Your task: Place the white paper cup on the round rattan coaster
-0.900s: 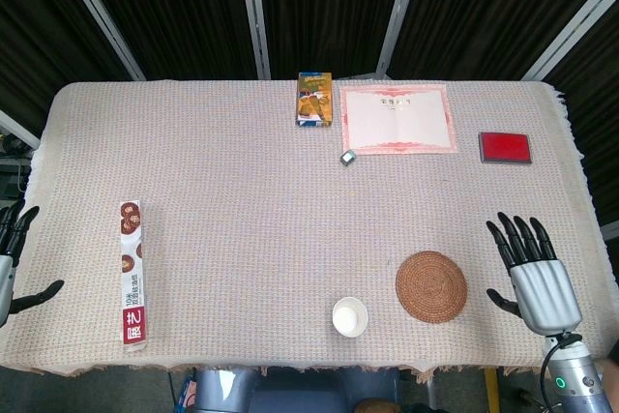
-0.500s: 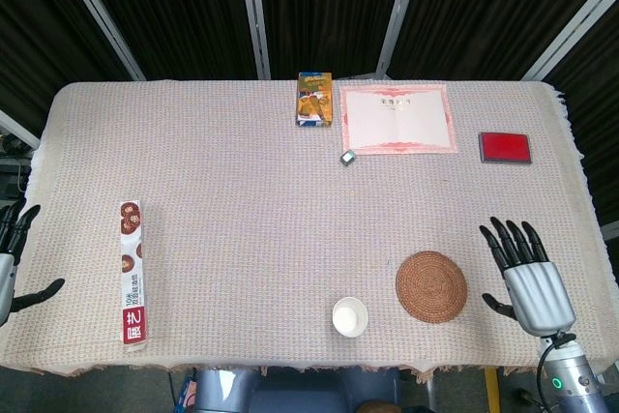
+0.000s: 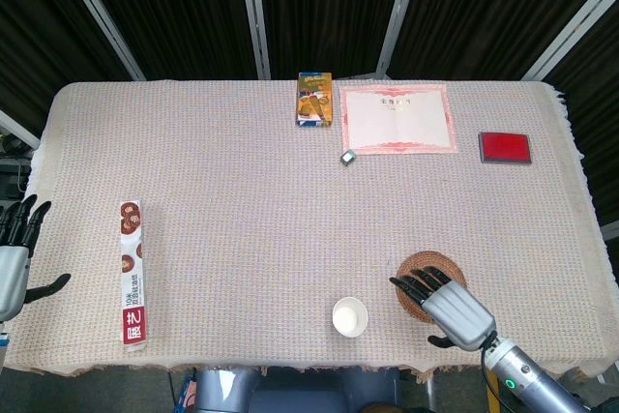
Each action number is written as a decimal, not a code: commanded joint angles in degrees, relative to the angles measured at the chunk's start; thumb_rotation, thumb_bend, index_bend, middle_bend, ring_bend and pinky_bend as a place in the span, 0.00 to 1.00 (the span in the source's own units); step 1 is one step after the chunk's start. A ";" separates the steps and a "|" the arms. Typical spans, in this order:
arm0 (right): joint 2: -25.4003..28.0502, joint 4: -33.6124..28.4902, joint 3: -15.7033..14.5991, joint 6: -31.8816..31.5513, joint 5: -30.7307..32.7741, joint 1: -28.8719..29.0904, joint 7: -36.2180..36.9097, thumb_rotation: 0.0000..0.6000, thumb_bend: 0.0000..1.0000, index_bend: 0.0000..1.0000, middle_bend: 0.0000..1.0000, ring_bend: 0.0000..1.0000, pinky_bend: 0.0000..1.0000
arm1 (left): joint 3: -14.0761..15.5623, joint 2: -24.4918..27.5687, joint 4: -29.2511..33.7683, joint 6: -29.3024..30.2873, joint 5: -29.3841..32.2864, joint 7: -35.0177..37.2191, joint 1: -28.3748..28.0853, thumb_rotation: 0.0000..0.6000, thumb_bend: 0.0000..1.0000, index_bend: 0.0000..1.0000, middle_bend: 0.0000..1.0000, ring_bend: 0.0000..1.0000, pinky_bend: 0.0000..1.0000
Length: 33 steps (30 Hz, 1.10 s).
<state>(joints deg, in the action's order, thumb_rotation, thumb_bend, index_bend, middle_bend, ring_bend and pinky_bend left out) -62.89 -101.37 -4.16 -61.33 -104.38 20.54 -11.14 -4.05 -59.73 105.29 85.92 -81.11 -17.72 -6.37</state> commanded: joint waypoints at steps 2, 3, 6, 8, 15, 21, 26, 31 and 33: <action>-4.72 -1.50 1.12 6.07 1.52 3.10 -8.85 1.00 0.01 0.05 0.16 0.15 0.20 | -0.44 -0.45 -0.39 -0.63 1.32 -0.69 -0.32 1.00 0.00 0.00 0.00 0.00 0.00; -5.60 -1.45 1.41 6.67 2.11 3.32 -10.22 1.00 0.02 0.05 0.16 0.15 0.20 | -0.54 -0.50 -0.43 -0.75 1.62 -0.75 -0.37 1.00 0.00 0.00 0.00 0.00 0.00; -8.43 -0.66 2.55 8.45 4.14 4.13 -13.75 1.00 0.04 0.05 0.16 0.16 0.22 | -0.64 -0.43 -0.39 -0.69 1.76 -0.66 -0.36 1.00 0.00 0.00 0.00 0.00 0.00; -9.15 -0.52 2.77 8.80 4.85 4.26 -14.64 1.00 0.05 0.06 0.17 0.16 0.23 | -0.63 -0.40 -0.38 -0.63 1.69 -0.62 -0.34 1.00 0.00 0.00 0.00 0.00 0.00; -12.57 -0.67 2.86 9.33 6.54 5.02 -17.25 1.00 0.05 0.05 0.17 0.16 0.25 | -0.76 -0.32 -0.56 -1.04 2.20 -0.39 -0.48 1.00 0.00 0.00 0.00 0.00 0.00; -14.72 -1.72 3.39 10.54 8.44 6.23 -20.08 1.00 0.06 0.05 0.18 0.17 0.26 | -0.65 -0.32 -0.41 -1.07 2.08 -0.53 -0.50 1.00 0.00 0.00 0.00 0.00 0.00; -16.66 -1.95 3.44 11.41 9.57 7.02 -22.67 1.00 0.11 0.08 0.23 0.23 0.32 | -0.66 -0.36 -0.47 -1.19 2.25 -0.61 -0.54 1.00 0.00 0.00 0.00 0.00 0.00; -18.14 -1.62 3.35 11.80 11.16 7.47 -24.47 1.00 0.18 0.19 0.38 0.35 0.39 | -0.73 -0.26 -0.49 -1.20 2.33 -0.40 -0.56 1.00 0.00 0.00 0.00 0.00 0.00; -18.40 -1.55 3.23 11.54 11.40 7.55 -25.03 1.00 0.20 0.21 0.40 0.36 0.39 | -0.78 -0.19 -0.50 -1.27 2.45 -0.27 -0.59 1.00 0.00 0.00 0.00 0.00 0.00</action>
<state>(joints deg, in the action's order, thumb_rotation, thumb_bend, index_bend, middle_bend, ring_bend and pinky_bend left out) -81.17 -102.96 -0.86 -49.69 -93.07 28.03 -36.02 -4.82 -59.94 104.79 84.66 -78.67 -18.00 -6.96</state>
